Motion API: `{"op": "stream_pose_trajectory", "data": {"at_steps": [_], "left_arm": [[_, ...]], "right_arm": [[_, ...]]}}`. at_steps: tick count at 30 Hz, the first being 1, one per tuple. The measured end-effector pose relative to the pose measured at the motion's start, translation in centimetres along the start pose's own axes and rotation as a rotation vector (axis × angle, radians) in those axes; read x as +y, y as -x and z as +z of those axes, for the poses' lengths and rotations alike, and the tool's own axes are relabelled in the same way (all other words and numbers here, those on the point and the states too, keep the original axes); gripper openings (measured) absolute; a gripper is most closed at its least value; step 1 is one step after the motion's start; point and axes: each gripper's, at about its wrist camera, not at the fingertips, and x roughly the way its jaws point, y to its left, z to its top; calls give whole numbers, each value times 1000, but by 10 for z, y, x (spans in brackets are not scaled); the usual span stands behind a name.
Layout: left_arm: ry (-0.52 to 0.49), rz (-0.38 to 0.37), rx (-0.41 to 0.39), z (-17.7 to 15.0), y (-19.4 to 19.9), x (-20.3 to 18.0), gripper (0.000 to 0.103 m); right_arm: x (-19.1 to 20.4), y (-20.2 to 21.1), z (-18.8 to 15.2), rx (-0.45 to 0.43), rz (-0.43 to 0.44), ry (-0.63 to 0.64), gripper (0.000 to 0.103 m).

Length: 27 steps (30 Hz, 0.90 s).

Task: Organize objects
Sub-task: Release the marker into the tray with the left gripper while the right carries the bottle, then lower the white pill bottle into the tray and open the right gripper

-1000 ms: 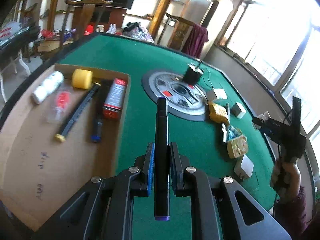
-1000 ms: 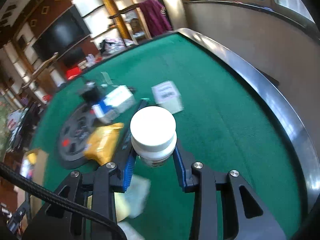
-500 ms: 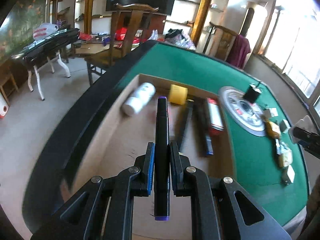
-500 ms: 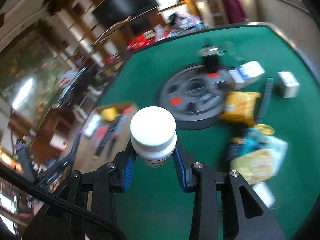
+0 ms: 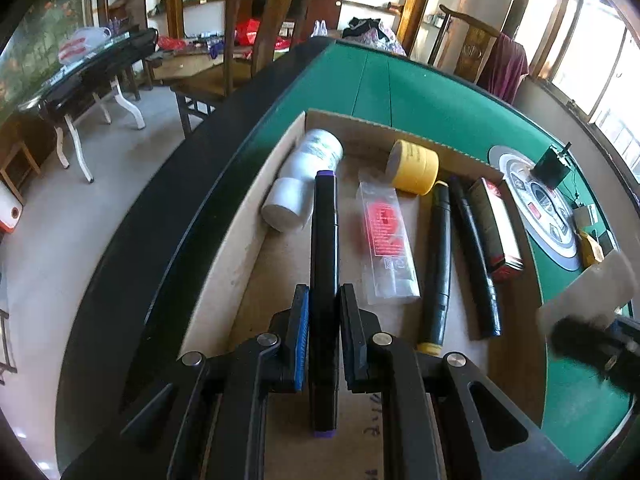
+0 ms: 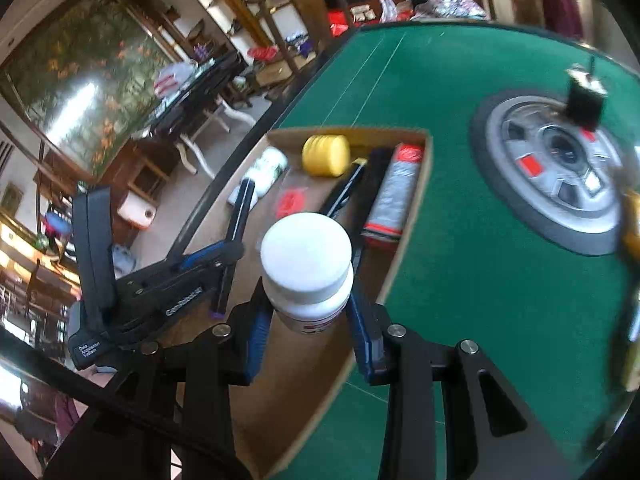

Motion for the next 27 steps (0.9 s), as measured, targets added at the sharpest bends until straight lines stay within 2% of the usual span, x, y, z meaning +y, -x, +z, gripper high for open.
{"op": "stream_pose_trajectory", "data": {"at_steps": [7,9,10,14,16,17,18,22,27], "left_arm": [[38,-49,29,1,-2,6,15],[52,-70,27,1,1,10,28],[65,-85,20,-1,4,12,30],[93,-119,-33,-3,23,20,31],[105,-122,-67,-4,34,24,37],[115,-119,-84,-6,39,28,47],[126,-117,-101,-8,44,31,53],[163,-116,-142,-15,61,41,53],[200,-120,-144,-16,68,53,54]], "right_arm": [[16,-38,-3,66,-35,36,34],[17,-44,-3,78,-42,37,34],[17,-46,-3,84,-49,40,34],[19,-52,-3,95,-91,62,34],[20,-55,-2,100,-113,71,34],[21,-55,-2,101,-121,76,34],[21,-55,-1,101,-131,81,34],[27,-58,0,91,-188,123,34],[31,-57,-3,72,-250,158,36]]}}
